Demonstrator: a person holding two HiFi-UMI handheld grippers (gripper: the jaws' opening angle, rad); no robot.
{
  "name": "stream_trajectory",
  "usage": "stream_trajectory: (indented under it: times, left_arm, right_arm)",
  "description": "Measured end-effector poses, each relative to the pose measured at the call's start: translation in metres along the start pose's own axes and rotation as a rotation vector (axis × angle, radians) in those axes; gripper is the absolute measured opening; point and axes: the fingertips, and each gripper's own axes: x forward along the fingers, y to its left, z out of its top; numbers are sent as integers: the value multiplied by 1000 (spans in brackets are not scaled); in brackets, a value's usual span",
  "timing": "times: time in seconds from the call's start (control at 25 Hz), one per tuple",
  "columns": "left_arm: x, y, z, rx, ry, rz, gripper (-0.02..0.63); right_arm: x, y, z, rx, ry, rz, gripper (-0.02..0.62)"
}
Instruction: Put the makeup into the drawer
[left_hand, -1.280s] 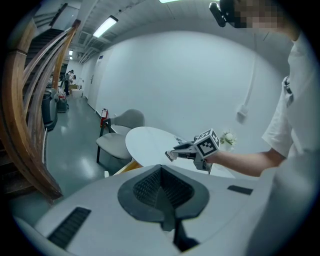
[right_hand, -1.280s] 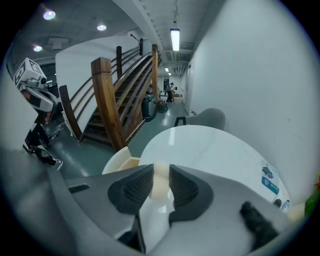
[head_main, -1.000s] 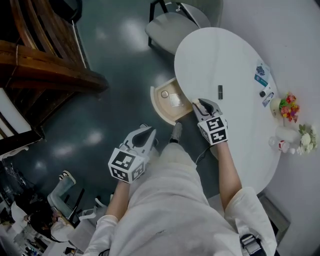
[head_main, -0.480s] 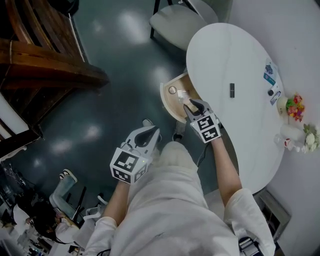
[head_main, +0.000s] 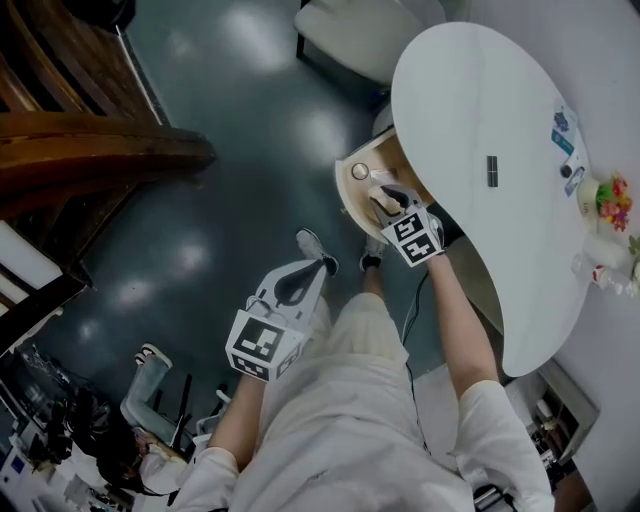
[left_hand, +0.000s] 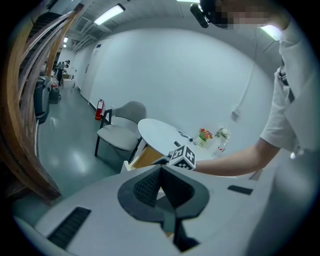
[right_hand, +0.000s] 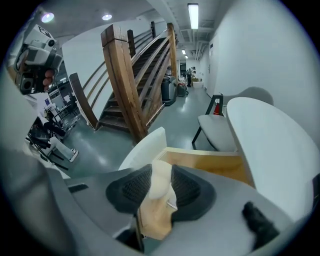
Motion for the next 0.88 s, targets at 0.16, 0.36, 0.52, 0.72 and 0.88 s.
stream_trajectory:
  times: [0.16,0.36,0.52,0.72,0.88]
  left_arm:
    - [10,10,-15,1,42,-27,8]
    - [23,17,-29,6,85,-39,9]
    - [23,18,-38,-2,106,-49,8]
    - [21,24,-50,-17,124,-32,8]
    - [24,25,-48,-24,117,-21,8]
  right_arm:
    - [29,-5,-10,10,33,5,130]
    - [63,-11,-32,16,99,56,134]
    - [84,-12,-47,50,144,87,137]
    - [97,-6,-51,78,161,131,153]
    - [98,-2,-54,64,166,151,161]
